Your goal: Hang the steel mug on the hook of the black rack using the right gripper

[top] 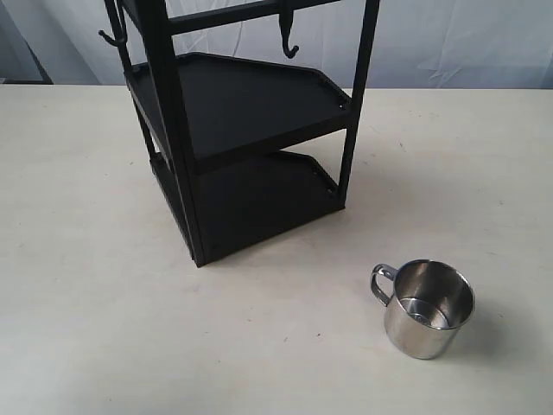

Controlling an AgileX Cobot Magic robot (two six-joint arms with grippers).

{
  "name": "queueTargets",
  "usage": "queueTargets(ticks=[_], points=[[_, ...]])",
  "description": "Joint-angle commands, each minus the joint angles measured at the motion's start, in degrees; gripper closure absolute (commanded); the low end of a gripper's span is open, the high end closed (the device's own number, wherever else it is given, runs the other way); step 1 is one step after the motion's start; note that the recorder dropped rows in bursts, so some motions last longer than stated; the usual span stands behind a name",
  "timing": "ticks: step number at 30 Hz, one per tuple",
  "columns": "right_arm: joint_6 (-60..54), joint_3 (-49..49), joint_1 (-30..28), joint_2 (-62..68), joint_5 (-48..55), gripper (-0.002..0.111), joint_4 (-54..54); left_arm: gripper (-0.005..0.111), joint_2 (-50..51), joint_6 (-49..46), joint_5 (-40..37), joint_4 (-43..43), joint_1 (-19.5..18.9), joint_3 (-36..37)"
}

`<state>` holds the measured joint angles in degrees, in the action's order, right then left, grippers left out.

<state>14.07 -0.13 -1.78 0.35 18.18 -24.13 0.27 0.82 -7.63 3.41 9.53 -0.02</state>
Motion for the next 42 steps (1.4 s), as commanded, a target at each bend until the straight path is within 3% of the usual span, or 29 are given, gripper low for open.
queueTargets(ticks=[1,8,11,15,22,31,35,37,40,42], points=[[0.00,0.13,0.19,-0.35,-0.39,0.108,-0.89,0.105,-0.27,0.14,0.30,0.28,0.27,0.02],[0.00,0.13,0.19,-0.35,-0.39,0.108,-1.52,0.105,-0.27,0.14,0.30,0.28,0.27,0.02],[-0.62,0.13,0.19,-0.35,-1.87,0.108,-10.21,0.105,-0.27,0.14,0.30,0.28,0.27,0.02],[-0.62,0.13,0.19,-0.35,-7.16,0.108,-16.87,0.105,-0.27,0.14,0.30,0.28,0.27,0.02],[-0.42,0.13,0.19,-0.35,-19.64,0.108,-16.53,0.105,-0.27,0.14,0.30,0.28,0.27,0.02],[6.12,0.13,0.19,-0.35,-52.74,0.108,4.11,0.105,-0.27,0.14,0.30,0.28,0.27,0.02],[17.66,0.13,0.19,-0.35,-72.87,0.108,16.72,0.105,-0.27,0.14,0.30,0.28,0.27,0.02],[24.18,0.13,0.19,-0.35,-71.71,0.108,24.89,0.105,-0.27,0.14,0.30,0.28,0.27,0.02],[43.35,-0.37,0.19,-0.35,-63.10,0.108,35.04,0.105,-0.27,0.14,0.30,0.28,0.27,0.02],[53.45,-0.37,0.19,-0.35,-56.86,0.108,36.45,0.105,-0.27,0.14,0.30,0.28,0.27,0.02]])
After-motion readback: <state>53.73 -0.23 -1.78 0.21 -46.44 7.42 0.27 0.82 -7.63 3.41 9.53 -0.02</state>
